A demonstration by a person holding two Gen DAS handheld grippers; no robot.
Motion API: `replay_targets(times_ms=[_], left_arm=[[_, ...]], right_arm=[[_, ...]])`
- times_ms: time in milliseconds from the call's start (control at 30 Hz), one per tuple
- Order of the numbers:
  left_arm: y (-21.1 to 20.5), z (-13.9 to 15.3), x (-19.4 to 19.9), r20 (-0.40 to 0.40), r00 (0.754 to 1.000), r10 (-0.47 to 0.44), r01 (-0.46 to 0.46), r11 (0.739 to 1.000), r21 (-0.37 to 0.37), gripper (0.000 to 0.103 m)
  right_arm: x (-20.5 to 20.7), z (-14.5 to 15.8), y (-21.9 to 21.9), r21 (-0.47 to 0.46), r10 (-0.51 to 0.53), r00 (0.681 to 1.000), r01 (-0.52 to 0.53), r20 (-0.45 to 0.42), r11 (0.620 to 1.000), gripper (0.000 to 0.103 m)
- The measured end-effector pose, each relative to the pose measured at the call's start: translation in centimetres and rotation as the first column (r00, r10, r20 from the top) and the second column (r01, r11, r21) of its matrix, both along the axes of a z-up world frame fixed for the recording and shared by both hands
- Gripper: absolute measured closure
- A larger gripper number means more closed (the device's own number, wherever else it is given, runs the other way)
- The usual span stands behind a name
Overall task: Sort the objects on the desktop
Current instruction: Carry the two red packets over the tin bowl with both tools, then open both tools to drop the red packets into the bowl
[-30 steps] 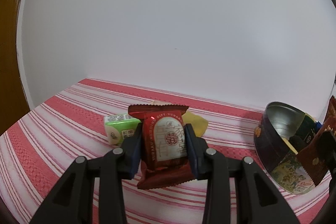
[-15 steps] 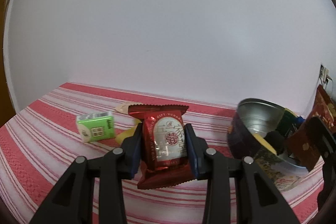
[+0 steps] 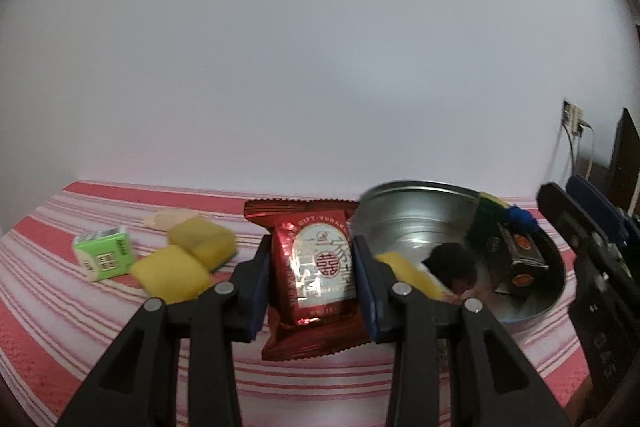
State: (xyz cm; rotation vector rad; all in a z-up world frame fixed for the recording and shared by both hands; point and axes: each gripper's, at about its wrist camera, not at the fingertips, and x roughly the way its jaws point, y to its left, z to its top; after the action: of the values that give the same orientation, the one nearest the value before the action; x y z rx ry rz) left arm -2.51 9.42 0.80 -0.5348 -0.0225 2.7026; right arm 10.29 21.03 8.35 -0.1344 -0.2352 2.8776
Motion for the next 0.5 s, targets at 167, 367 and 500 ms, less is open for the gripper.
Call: replay_targets(times_ms=[167, 367, 500], left_arm=[[1.6, 0.2, 0.1, 0.000, 0.999, -0.035, 0.035, 0.999, 0.011, 0.066], [1.8, 0.1, -0.1, 0.010, 0.999, -0.040, 0.039, 0.999, 0.006, 0.066], [2.5, 0.6, 0.1, -0.005, 0.999, -0.049, 0.049, 0.999, 0.006, 0.066]], right_arm=[[-0.8, 0.4, 2.0, -0.013, -0.066, 0.998, 0.066, 0.005, 0.998, 0.065], [-0.2, 1.2, 5.4, -0.134, -0.139, 0.990, 0.137, -0.001, 0.981, 0.065], [0.1, 1.0, 9.6, -0.212, -0.175, 0.985, 0.168, -0.013, 0.963, 0.065]])
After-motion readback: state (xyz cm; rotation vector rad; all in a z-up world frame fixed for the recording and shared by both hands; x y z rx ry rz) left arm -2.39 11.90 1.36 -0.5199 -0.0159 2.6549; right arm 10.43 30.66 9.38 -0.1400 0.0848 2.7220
